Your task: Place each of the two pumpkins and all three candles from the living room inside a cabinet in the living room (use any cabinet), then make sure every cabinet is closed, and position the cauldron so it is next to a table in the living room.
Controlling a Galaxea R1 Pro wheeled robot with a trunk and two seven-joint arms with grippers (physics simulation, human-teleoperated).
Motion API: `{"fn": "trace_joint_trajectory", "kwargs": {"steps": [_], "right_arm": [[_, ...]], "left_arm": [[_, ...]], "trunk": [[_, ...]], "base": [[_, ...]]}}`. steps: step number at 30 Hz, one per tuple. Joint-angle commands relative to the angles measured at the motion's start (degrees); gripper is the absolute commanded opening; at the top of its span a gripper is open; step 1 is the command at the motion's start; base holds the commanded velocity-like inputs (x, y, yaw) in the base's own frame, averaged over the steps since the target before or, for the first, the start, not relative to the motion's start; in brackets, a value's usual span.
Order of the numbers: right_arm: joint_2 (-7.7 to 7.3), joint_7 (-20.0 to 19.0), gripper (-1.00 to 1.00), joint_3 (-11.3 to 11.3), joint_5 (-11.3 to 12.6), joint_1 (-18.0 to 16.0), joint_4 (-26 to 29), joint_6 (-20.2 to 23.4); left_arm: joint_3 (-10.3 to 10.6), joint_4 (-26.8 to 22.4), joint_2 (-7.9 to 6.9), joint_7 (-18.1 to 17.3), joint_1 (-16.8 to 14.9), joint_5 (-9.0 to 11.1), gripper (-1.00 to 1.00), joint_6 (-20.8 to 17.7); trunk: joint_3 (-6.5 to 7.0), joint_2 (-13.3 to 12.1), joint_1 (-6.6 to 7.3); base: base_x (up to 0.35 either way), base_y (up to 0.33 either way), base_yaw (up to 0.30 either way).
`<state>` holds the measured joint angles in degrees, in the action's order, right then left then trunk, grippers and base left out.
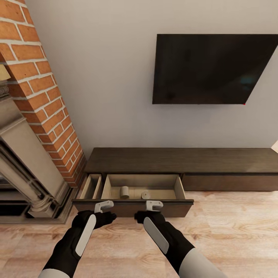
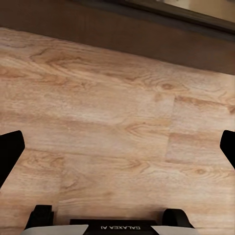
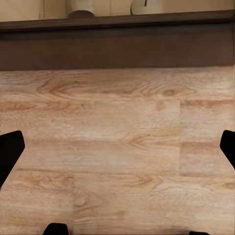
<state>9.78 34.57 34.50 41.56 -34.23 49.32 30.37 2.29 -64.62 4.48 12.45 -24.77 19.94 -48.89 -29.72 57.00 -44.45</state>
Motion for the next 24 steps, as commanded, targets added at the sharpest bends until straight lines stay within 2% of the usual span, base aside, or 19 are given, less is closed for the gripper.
{"fn": "trace_joint_trajectory", "kwargs": {"steps": [1,8,19,24], "right_arm": [[-0.04,0.0,1.00,0.0,0.0,0.0,0.0,-0.3],[-0.14,0.0,1.00,-0.2,0.0,0.0,0.2,-0.7],[-0.20,0.0,1.00,-0.4,0.1,0.0,0.1,-0.7],[-0.20,-0.1,1.00,-0.4,0.2,0.0,0.0,-0.7]], "left_arm": [[0.0,0.0,-0.02,0.0,0.0,0.0,1.00,0.0],[0.0,0.0,-0.08,-0.1,0.0,0.0,1.00,-0.1],[0.0,-0.1,-0.10,-0.1,0.0,0.0,1.00,-0.1],[0.0,0.0,-0.11,-0.1,0.0,0.0,1.00,-0.1]], "trunk": [[0.00,0.0,0.00],[0.15,0.0,0.00],[0.48,0.0,0.00],[0.63,0.0,0.00]], "base": [[0.000,0.000,0.000],[0.000,0.000,-0.095],[-0.004,0.000,-0.255],[-0.152,0.050,-0.269]]}}
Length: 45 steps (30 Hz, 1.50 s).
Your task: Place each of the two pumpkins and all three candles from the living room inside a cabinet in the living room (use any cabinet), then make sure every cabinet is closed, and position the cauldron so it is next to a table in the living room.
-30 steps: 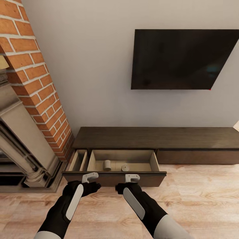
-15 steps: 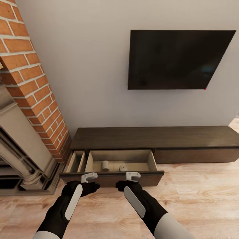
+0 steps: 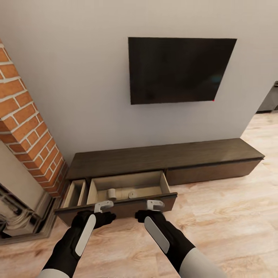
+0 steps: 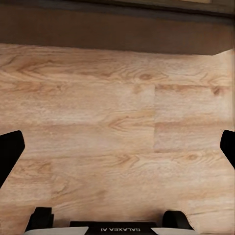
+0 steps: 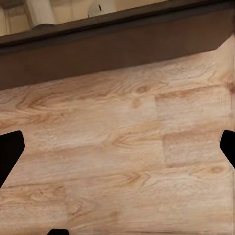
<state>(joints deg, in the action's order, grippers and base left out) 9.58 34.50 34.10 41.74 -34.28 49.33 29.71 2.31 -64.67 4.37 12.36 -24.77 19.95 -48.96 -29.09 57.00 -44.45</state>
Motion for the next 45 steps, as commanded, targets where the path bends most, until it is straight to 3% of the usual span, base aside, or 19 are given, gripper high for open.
{"fn": "trace_joint_trajectory", "kwargs": {"steps": [1,45], "right_arm": [[0.00,0.0,1.00,0.0,0.0,0.0,0.0,0.0],[-0.09,0.0,1.00,-0.1,0.6,0.0,-0.4,0.1]], "left_arm": [[0.0,0.0,0.01,0.0,0.0,0.0,1.00,0.0],[0.1,0.0,0.02,0.0,0.0,0.0,1.00,0.2]], "trunk": [[0.03,0.0,0.00],[1.36,0.0,0.00]], "base": [[-0.175,0.062,-0.269],[-0.146,0.032,-0.269]]}}
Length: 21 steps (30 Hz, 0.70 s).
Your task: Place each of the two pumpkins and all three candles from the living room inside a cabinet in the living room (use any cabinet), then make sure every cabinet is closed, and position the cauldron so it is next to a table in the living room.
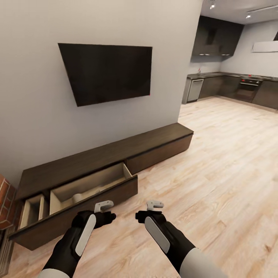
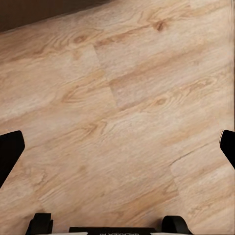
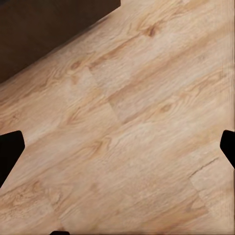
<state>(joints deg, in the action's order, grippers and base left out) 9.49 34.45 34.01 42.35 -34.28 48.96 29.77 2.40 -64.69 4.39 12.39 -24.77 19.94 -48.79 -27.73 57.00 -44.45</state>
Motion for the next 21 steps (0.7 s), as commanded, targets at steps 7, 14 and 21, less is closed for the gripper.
{"fn": "trace_joint_trajectory", "kwargs": {"steps": [7,14,21], "right_arm": [[0.00,0.0,1.00,0.0,0.0,0.0,0.0,-0.1],[0.00,0.0,1.00,0.0,-0.1,0.0,0.0,0.0],[0.00,0.0,1.00,0.0,-0.1,0.0,0.0,0.0]], "left_arm": [[0.0,0.0,0.00,0.0,0.0,0.0,1.00,0.0],[0.0,0.0,0.00,0.0,0.0,0.0,1.00,0.0],[0.0,0.0,0.00,0.0,0.0,0.0,1.00,0.0]], "trunk": [[0.21,0.0,0.00],[0.42,0.0,0.00],[0.64,0.0,0.00]], "base": [[-0.039,0.000,-0.269],[-0.002,0.000,-0.269],[-0.026,0.000,-0.269]]}}
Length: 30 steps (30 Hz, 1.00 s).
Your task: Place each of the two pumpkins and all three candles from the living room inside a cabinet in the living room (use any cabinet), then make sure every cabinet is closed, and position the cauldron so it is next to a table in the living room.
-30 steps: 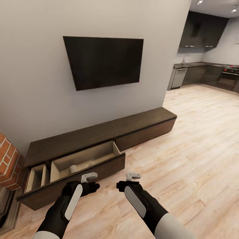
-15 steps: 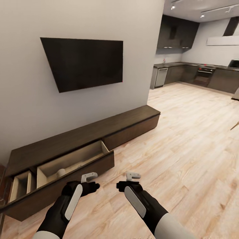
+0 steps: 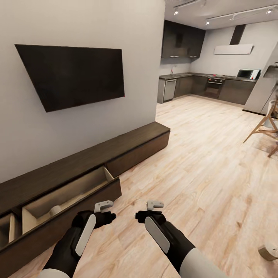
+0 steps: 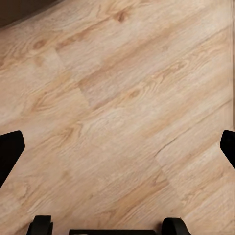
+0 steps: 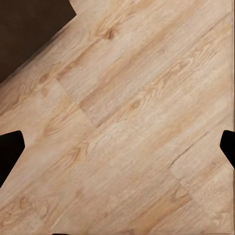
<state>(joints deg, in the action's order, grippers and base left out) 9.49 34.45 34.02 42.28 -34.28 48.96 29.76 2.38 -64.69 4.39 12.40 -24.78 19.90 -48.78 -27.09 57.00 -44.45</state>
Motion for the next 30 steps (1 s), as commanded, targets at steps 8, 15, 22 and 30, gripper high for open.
{"fn": "trace_joint_trajectory", "kwargs": {"steps": [8,15,22,30], "right_arm": [[-0.04,0.0,1.00,0.0,0.0,0.0,0.0,0.0],[0.02,0.0,1.00,0.1,-0.3,0.0,0.0,0.0],[0.00,0.0,1.00,0.1,-0.3,0.0,0.1,0.0],[-0.08,0.0,1.00,0.0,0.0,0.0,0.1,0.0]], "left_arm": [[0.0,0.0,0.00,0.0,0.0,0.0,1.00,0.0],[0.0,0.0,0.00,0.0,0.0,0.0,1.00,0.0],[0.0,0.0,0.00,0.0,0.0,0.0,1.00,0.0],[0.0,0.0,0.00,0.0,0.0,0.0,1.00,0.0]], "trunk": [[0.20,0.0,0.00],[0.21,0.0,0.00],[0.23,0.0,0.00],[0.54,0.0,0.00]], "base": [[-0.075,0.000,-0.242],[-0.003,0.000,-0.022],[0.000,0.000,-0.009],[0.000,0.000,-0.192]]}}
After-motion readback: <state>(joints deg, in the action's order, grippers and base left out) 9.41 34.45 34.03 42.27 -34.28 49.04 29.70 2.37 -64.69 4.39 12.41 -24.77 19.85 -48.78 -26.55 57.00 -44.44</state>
